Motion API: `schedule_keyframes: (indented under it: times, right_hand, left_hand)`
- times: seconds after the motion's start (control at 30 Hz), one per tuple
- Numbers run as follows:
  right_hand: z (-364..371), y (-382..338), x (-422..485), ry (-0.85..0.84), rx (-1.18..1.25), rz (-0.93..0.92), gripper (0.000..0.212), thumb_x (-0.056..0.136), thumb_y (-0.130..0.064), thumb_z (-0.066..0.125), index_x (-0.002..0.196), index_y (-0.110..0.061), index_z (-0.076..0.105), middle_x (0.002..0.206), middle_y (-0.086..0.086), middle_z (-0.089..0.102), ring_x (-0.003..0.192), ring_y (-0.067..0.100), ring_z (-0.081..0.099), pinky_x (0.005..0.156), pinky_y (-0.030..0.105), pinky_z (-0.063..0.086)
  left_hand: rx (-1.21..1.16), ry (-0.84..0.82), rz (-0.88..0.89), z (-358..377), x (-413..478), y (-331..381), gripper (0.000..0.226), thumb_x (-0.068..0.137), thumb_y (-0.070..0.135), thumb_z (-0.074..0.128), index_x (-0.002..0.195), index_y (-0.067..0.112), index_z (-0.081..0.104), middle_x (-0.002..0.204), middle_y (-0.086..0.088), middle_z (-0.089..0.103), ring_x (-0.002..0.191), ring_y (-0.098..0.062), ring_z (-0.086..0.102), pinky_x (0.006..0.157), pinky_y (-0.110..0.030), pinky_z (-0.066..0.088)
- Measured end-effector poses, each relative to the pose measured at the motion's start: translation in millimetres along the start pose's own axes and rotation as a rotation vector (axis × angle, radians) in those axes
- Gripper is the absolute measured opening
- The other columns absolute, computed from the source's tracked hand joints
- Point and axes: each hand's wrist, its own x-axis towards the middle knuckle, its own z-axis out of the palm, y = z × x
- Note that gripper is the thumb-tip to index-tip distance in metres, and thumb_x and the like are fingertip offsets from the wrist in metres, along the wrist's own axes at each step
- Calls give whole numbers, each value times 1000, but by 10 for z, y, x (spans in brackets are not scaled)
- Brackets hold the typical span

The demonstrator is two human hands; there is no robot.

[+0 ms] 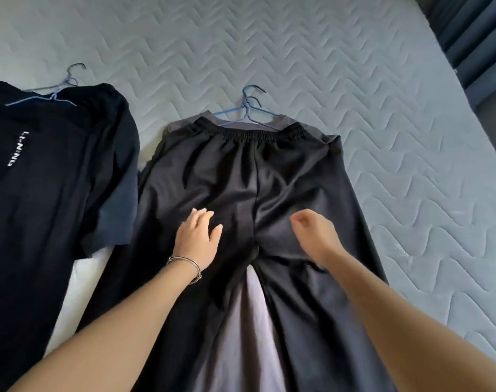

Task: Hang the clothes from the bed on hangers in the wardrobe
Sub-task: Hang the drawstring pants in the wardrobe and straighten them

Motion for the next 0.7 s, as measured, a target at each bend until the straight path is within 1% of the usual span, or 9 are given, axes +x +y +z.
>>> schedule_keyframes:
  times: [0.07,0.13,0.2,0.27,0.3,0.37,0.47,0.57,0.7]
  right_hand:
    - [36,-180,494,47,6,-98,28,92,-17,44,114,-15,60,119,4,62,107,21,55,87,26,42]
    - [61,-336,975,105,-48,-218,31,92,-18,44,120,-14,57,125,4,57,117,23,49,98,32,41]
    - [62,-487,1400,175,-121,-306,33,93,-18,44,124,-12,54,129,8,52,122,27,44,103,36,37]
    - [76,-611,1847,229,-160,-359,35,95,-16,39,128,-10,49,135,10,47,126,28,38,105,37,33]
    - [84,-677,2056,250,-178,-360,37,96,-14,36,130,-9,47,137,11,45,128,29,36,106,38,32]
    - [144,-796,2350,216,-224,-318,41,95,-11,32,136,-8,39,143,12,39,133,29,32,109,39,29]
    - [223,-933,2678,112,-315,-259,50,93,-9,33,143,-11,27,148,11,34,138,28,27,114,38,20]
    - [263,-990,2857,95,-410,-263,46,91,-12,38,137,-12,36,141,12,42,132,30,35,112,40,21]
    - [167,-1043,2890,171,-385,-277,33,92,-27,46,119,-10,55,128,13,51,123,31,43,103,41,31]
  left_hand:
    - [164,39,15,224,467,-35,56,96,42,29,146,19,19,158,0,10,147,-18,0,118,-39,2]
    - [342,-5,42,414,792,-186,67,91,57,7,148,23,8,159,2,1,147,-17,-5,118,-41,-2]
    - [456,23,127,552,954,-360,82,82,64,-11,147,22,17,157,-1,14,146,-20,6,116,-40,3]
    - [487,87,184,649,1023,-491,73,89,57,0,140,17,33,149,-7,36,140,-23,22,111,-41,13]
    - [482,64,181,663,1045,-504,65,91,53,9,138,16,35,147,-8,39,138,-23,24,109,-42,14]
    - [482,23,203,684,1022,-502,60,90,49,16,138,16,33,147,-8,38,139,-24,22,111,-41,12]
    - [455,27,191,689,1019,-523,65,90,52,6,139,16,29,149,-6,31,146,-19,6,113,-39,7]
    - [461,32,179,688,1044,-552,65,90,52,5,139,17,28,149,-4,26,146,-13,-7,116,-36,2]
    - [482,51,192,701,1062,-544,64,90,51,6,137,16,32,146,-7,36,141,-25,20,114,-38,7]
